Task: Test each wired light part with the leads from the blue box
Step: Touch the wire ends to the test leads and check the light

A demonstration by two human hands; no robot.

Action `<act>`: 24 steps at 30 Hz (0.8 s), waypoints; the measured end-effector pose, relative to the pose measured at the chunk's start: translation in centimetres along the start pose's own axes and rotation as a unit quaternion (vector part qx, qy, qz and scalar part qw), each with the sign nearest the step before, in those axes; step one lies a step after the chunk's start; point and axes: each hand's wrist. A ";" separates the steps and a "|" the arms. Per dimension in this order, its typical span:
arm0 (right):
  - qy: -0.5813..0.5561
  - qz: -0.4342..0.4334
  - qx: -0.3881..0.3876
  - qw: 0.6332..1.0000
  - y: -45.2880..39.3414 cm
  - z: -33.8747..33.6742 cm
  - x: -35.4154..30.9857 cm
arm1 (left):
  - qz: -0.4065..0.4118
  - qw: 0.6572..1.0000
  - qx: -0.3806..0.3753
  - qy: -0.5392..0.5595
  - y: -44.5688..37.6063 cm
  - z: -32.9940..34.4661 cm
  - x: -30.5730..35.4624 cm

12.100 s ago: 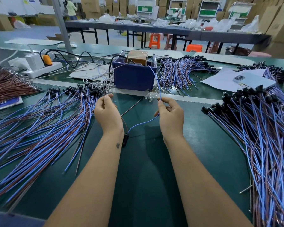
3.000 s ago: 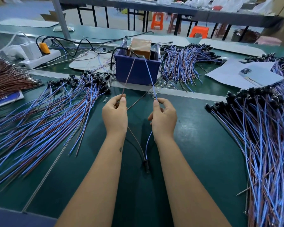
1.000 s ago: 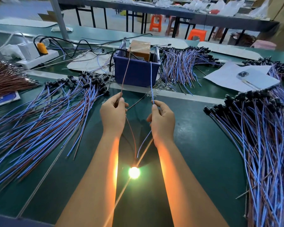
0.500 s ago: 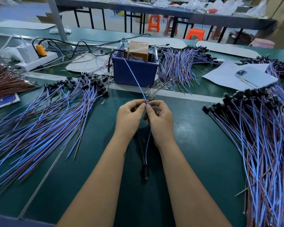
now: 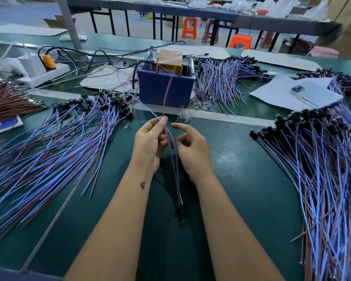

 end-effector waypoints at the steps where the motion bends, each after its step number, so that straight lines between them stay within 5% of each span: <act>1: 0.012 -0.002 -0.012 1.000 0.1 0.1 -0.1 | 0.000 1.000 0.009 0.006 0.0 -0.1 0.1; 9: -0.073 -0.010 -0.090 0.993 0.5 0.0 -0.8 | 0.009 0.997 0.055 0.047 -0.2 -0.7 0.4; 13: -0.113 -0.016 -0.044 0.993 0.4 -0.5 -0.7 | 0.023 0.997 0.055 0.047 -0.5 -0.7 -0.1; 18: -0.187 0.043 0.052 0.980 0.1 -1.0 -1.0 | 0.071 0.992 -0.008 -0.099 0.2 -0.5 -1.2; 24: -0.212 0.095 0.102 0.967 -0.2 -4.1 -2.5 | 0.205 0.916 -0.120 -0.324 3.4 1.8 -2.8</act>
Point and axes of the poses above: each hand's wrist, its own y-axis away from the middle knuckle, its own z-axis out of the palm, x = y × z, and after that the axes turned 4 degrees about z, right-handed
